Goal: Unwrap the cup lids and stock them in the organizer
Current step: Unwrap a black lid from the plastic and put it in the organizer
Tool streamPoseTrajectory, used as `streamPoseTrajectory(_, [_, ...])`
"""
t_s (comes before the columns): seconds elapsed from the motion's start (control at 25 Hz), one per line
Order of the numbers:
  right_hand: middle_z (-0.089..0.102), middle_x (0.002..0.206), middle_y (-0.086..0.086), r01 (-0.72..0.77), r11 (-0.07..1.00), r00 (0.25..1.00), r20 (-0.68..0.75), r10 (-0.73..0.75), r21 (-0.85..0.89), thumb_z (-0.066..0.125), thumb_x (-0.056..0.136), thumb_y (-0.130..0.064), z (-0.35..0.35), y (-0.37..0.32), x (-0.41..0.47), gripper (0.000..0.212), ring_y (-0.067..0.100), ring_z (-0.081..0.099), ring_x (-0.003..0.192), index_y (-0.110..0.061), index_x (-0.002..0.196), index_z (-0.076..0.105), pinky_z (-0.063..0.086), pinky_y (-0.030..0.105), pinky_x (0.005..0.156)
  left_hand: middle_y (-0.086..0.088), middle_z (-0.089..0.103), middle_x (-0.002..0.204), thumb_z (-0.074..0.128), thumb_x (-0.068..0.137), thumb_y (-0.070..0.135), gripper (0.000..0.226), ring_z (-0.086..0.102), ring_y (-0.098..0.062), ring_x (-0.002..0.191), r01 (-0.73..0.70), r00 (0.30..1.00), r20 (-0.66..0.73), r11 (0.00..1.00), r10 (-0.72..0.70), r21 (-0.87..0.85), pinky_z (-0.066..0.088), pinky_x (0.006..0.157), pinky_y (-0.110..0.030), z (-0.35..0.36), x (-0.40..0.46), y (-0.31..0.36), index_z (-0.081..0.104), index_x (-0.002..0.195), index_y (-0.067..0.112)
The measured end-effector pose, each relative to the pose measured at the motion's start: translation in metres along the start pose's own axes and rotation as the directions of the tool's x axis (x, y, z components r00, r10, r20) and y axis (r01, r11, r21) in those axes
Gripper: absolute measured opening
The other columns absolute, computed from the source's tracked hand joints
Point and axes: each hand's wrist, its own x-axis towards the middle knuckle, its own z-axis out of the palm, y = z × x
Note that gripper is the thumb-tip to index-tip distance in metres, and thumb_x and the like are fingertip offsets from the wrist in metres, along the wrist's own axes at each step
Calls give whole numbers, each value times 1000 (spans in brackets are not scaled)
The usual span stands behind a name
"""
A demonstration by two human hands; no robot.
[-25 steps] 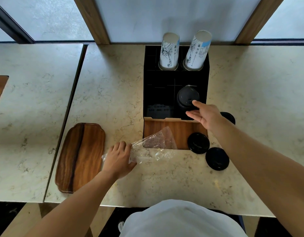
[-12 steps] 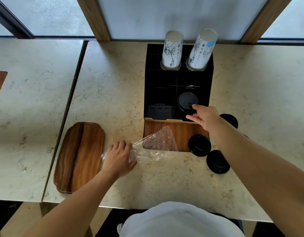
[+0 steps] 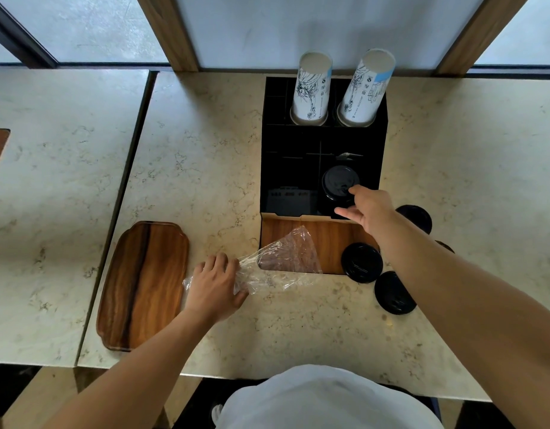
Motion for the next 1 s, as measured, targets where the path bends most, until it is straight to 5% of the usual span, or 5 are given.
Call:
streamPoseTrajectory(0.28, [60,128,22,47,998,984,169,-54,44,53,95,-12,7,-2,-2,43,31,70,94,0,137,49,62,33,60,-10,60,111,60,80,67,68,56,-32,100,-4,1000,-15,1000,4,-4,52,86,-47,0,0,0,58,124,15])
streamPoseTrajectory(0.52, [64,114,13,-37,994,996,86,28,106,59,96,-23,3,2,-9,9,34,73,93,-25,88,56,65,37,62,-10,61,113,60,79,67,69,56,-32,101,-5,1000,-9,1000,5,-2,52,86,-48,-1,-1,0,59,124,15])
streamPoseTrajectory(0.72, [62,118,21,61,996,987,142,-70,70,55,92,-9,-10,7,-10,39,28,68,82,2,130,52,62,33,59,-11,60,116,62,80,67,73,56,-32,105,-4,1000,8,1000,4,-3,52,90,-48,-3,-1,1,58,129,14])
streamPoseTrajectory(0.92, [70,81,10,160,970,985,-35,-170,-184,57,97,-19,-12,30,-33,14,19,71,67,-7,93,63,64,40,75,-11,58,123,61,81,68,76,53,-31,113,5,1000,21,1000,-5,-22,49,95,-47,-2,-3,2,53,135,16])
streamPoseTrajectory(1.0, [73,85,12,299,902,954,68,-292,-311,57,99,-19,-7,45,-49,16,19,71,70,-11,87,65,63,42,79,-9,56,127,59,82,68,77,51,-30,116,7,1000,29,1000,-6,-23,48,98,-46,-1,-5,4,50,139,17])
